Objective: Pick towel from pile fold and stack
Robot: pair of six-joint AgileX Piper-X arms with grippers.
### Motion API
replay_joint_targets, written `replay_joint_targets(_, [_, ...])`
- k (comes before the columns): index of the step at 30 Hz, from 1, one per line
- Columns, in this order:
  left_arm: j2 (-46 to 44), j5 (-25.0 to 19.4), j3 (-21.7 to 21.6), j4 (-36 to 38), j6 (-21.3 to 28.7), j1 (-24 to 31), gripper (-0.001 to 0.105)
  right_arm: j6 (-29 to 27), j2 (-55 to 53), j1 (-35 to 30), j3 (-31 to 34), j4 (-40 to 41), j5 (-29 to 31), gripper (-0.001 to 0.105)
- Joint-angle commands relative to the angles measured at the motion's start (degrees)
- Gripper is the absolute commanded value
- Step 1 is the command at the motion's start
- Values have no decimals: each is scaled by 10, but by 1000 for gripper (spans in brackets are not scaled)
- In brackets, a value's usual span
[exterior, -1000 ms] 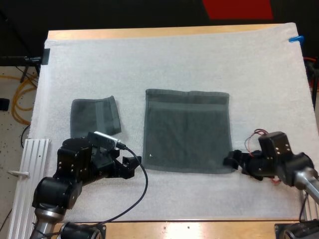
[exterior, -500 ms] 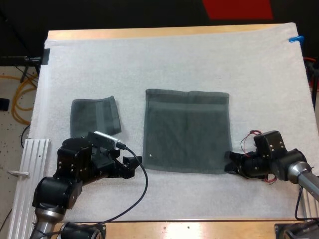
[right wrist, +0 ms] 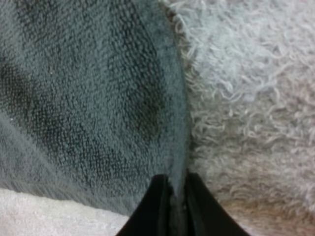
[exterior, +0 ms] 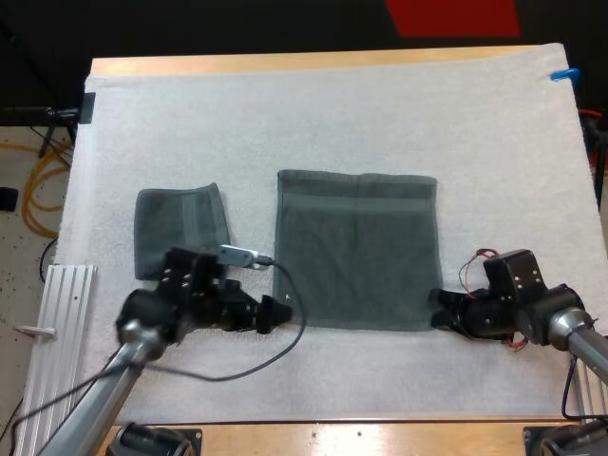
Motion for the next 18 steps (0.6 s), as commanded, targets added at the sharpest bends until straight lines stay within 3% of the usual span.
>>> replay_joint_targets(1, [34, 3, 0, -31, -16, -14, 72, -6, 0, 0, 1, 1, 2, 0])
replay_joint_targets(7, [138, 2, 0, -122, -62, -24, 71, -6, 0, 0, 1, 1, -12, 0])
replay_joint_targets(12, [179, 4, 0, -136, -74, -24, 70, -6, 0, 0, 1, 1, -14, 0])
replay_joint_targets(14, [188, 4, 0, -136, -74, -24, 63, -6, 0, 0, 1, 1, -14, 0])
replay_joint_targets(17, [193, 4, 0, -134, -74, -24, 45, -6, 0, 0, 1, 1, -14, 0])
replay_joint_targets(18, [193, 4, 0, -135, -74, -24, 35, -6, 0, 0, 1, 1, -14, 0])
